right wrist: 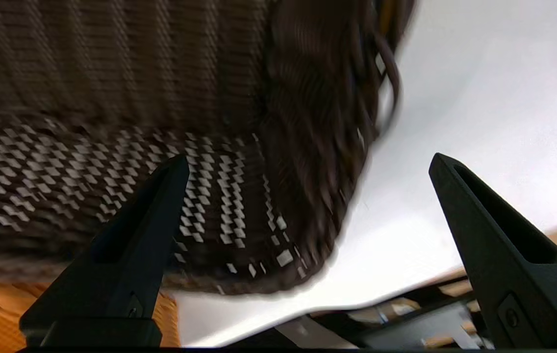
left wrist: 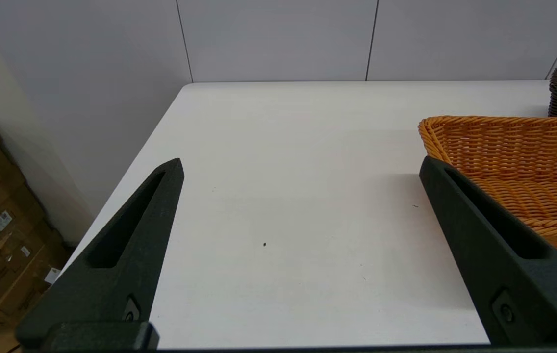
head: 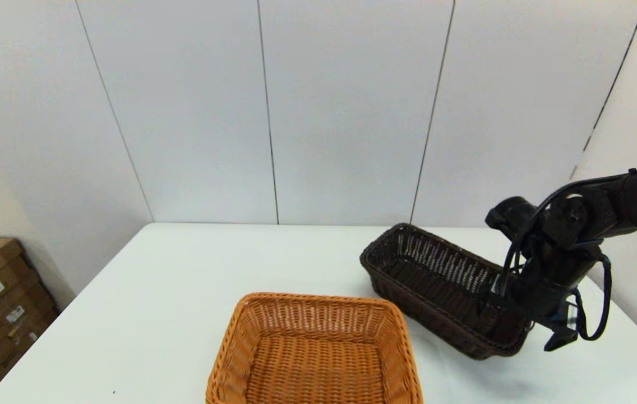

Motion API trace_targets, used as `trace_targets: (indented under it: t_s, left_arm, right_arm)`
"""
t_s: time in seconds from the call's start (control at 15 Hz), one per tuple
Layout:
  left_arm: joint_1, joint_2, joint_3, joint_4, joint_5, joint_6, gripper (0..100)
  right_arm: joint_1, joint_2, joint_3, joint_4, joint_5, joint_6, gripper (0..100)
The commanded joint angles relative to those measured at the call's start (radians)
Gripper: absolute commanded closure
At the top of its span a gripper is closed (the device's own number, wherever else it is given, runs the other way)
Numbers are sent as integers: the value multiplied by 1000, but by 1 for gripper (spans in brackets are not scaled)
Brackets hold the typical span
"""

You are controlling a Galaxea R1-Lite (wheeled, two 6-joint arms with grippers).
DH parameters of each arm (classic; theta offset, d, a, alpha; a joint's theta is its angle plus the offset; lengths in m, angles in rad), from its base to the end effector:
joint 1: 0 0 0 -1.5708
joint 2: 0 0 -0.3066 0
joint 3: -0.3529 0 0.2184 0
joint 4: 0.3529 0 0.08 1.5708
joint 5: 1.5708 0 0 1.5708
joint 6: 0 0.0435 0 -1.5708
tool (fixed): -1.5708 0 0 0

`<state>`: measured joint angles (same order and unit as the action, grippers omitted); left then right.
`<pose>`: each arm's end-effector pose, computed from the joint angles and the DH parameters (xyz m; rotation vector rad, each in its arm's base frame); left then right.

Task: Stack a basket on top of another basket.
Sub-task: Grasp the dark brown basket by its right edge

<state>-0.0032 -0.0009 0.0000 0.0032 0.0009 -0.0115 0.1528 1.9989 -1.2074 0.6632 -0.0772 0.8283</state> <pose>0.0218 0.0000 0.0751 -0.0115 0.0023 -0.0023 0.3359 0.0483 0.0636 0.5107 1.3648 -0.5316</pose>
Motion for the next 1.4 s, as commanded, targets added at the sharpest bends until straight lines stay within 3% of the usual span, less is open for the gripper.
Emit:
trace_targets:
  t_s: [0.07,0.73,0.8,1.4]
  left_arm:
    - [0,-1,0,0,1,-1,0]
    - [0,-1,0,0,1,-1,0]
    - [0,-1,0,0,1,-1,0]
    - [0,-1,0,0,1,-1,0]
  right_arm:
    - [-12,26,9,-13,-1,3,0]
    - [-52,67,8,-57,7,6,0]
    - [-56,67,6,-59,5,8,100]
    - [-76,64,9,-94,19,11,100]
